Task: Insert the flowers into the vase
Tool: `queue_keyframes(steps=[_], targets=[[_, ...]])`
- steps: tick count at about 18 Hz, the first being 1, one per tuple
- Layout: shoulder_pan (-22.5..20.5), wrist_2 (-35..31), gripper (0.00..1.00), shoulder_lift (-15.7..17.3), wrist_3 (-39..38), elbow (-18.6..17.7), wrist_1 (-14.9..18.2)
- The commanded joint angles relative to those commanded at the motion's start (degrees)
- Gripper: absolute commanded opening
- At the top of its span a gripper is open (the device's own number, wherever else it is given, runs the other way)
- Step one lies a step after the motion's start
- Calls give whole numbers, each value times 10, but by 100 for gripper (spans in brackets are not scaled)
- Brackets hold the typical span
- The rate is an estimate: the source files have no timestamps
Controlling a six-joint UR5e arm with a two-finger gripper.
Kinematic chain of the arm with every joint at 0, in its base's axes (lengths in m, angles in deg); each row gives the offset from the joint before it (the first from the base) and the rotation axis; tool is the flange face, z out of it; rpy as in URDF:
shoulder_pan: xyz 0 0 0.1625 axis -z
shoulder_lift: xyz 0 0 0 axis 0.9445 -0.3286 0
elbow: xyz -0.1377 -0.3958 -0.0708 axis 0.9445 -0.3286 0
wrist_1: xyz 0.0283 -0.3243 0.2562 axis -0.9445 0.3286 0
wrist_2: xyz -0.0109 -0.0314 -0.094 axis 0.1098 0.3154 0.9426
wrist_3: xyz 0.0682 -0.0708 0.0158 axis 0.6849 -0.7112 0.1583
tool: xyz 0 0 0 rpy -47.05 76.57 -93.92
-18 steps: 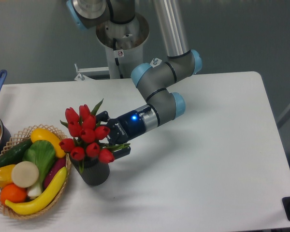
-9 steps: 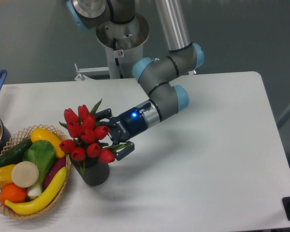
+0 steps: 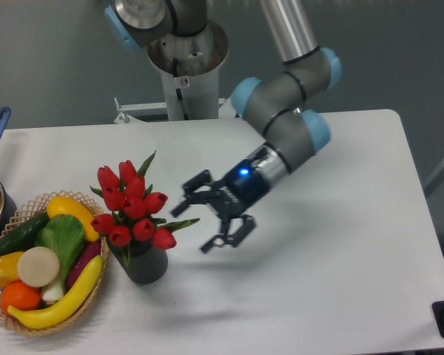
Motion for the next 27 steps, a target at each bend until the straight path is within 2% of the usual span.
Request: queue_keyframes(steps=[2,5,11,14,17,21,25,27], targets=[[-41,-47,100,3,4,2,-1],[-89,-105,100,41,3,11,1],[-117,-198,100,96,-47,30,2],[-119,-277,100,123,-86,62,9],[-120,-360,100,134,-103,90,35],[-121,-406,100,152,-93,106,78],[-134,-482,100,169,9,106,127],[-140,-505,100,176,45,106,141]])
